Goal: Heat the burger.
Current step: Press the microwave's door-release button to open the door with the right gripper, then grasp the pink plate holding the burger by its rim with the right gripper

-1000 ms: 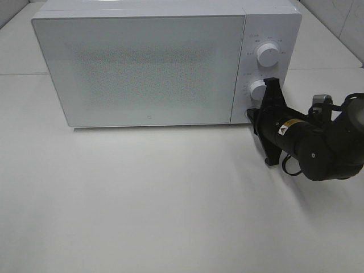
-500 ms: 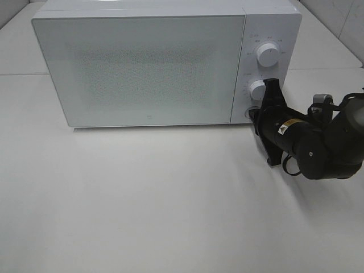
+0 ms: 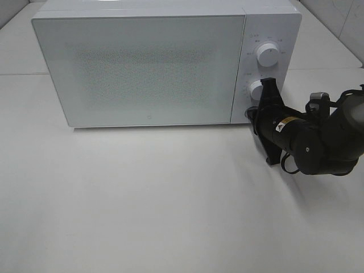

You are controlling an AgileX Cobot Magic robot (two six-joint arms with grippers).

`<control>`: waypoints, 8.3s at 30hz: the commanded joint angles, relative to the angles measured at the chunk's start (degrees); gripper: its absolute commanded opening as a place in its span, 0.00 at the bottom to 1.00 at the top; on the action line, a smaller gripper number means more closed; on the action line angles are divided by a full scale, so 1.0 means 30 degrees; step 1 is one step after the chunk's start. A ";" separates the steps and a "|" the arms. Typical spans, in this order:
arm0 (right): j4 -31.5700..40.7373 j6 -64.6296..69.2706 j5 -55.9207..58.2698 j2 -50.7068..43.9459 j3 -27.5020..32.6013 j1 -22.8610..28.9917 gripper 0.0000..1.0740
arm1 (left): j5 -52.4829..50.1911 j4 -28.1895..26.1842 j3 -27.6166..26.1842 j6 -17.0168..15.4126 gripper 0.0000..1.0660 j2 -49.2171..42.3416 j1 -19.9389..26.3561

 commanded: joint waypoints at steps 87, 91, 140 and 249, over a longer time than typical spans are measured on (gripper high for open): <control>-0.0821 -0.2559 0.0477 -0.5672 0.6131 0.0917 0.00 | -0.0057 0.0115 0.0038 -0.0057 0.95 -0.0286 0.0038; -0.1184 -0.4469 0.2464 -0.6914 0.6990 0.0917 0.00 | -0.0057 0.0115 0.0038 -0.0057 0.95 -0.0286 0.0038; -0.1337 -4.2437 3.3289 -1.3102 -0.0764 0.0917 0.93 | -0.0057 0.0115 0.0038 -0.0057 0.95 -0.0286 0.0038; -0.3896 -4.8167 3.4416 0.3552 -2.4045 0.4450 0.93 | -0.0057 0.0115 0.0038 -0.0057 0.95 -0.0286 0.0038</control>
